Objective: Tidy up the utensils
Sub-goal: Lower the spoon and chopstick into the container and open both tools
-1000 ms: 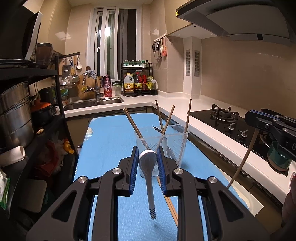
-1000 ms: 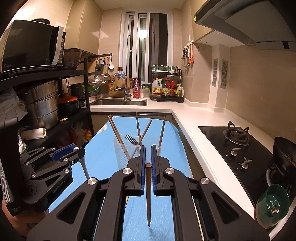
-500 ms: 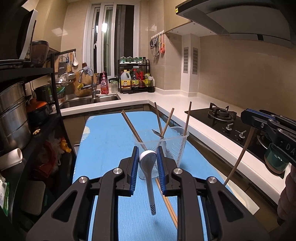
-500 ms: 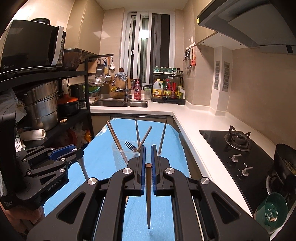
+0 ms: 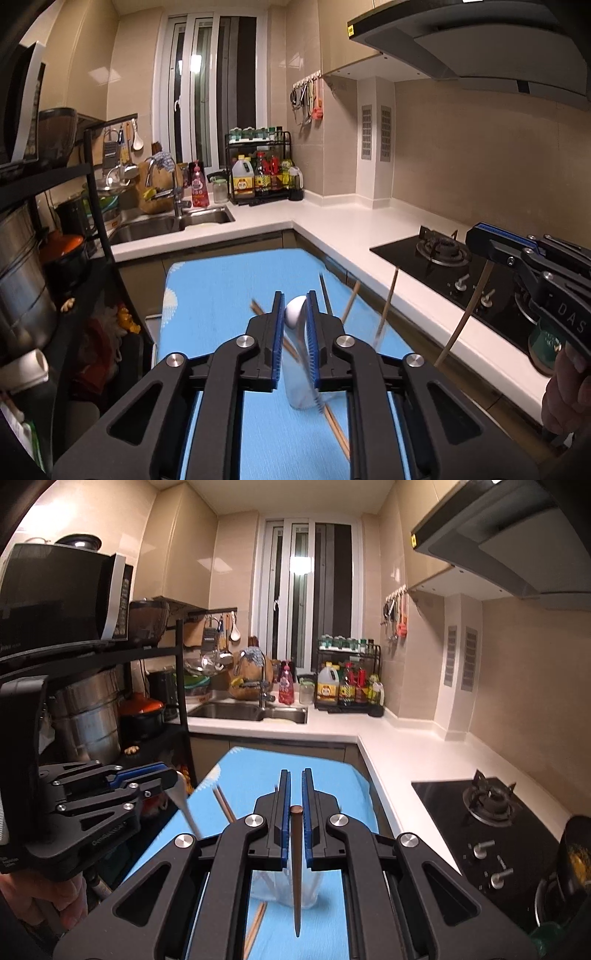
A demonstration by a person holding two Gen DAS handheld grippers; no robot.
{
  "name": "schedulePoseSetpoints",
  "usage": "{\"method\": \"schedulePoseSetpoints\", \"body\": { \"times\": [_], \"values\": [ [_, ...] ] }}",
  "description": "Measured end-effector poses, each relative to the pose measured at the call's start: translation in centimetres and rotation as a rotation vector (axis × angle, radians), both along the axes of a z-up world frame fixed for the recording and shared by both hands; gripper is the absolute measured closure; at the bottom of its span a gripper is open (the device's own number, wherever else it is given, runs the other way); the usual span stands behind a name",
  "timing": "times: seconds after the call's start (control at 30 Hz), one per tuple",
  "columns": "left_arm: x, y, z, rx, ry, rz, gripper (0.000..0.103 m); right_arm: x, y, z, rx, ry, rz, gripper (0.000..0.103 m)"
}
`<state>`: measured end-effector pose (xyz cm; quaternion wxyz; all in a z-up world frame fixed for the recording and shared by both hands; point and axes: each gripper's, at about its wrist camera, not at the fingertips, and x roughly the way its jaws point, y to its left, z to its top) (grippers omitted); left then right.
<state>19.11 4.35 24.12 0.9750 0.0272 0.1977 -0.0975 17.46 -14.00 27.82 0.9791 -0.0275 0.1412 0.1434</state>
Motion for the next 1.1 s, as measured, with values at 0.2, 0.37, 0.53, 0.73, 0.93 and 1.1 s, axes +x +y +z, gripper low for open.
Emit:
{"method": "schedulePoseSetpoints", "body": {
  "times": [0.2, 0.37, 0.53, 0.73, 0.93, 1.1],
  "values": [
    [3.3, -1.0, 2.8, 0.035, -0.029, -0.011, 0.096, 3.2, 1.0, 3.4, 0.013, -0.044, 0.008, 0.097],
    [4.7, -1.2, 4.0, 0.129, -0.064, 0.029, 0.096, 5.1, 0.9, 5.1, 0.036, -0.08, 0.003, 0.097],
    [6.9, -1.3, 3.9, 0.226, -0.048, 0.047, 0.096, 7.1, 1.2, 4.9, 0.033, -0.077, 0.002, 0.097],
    [9.7, -1.6, 1.3, 0.278, 0.047, 0.033, 0.096, 9.0, 1.2, 2.9, 0.029, -0.04, -0.004, 0.097],
    [11.3, -1.3, -2.2, 0.246, 0.16, 0.001, 0.096, 10.4, 1.3, -0.5, 0.007, 0.037, -0.011, 0.097],
    [11.7, -1.2, -4.2, 0.215, 0.226, -0.019, 0.096, 11.3, 1.3, -3.0, -0.006, 0.105, -0.02, 0.097]
  ]
}}
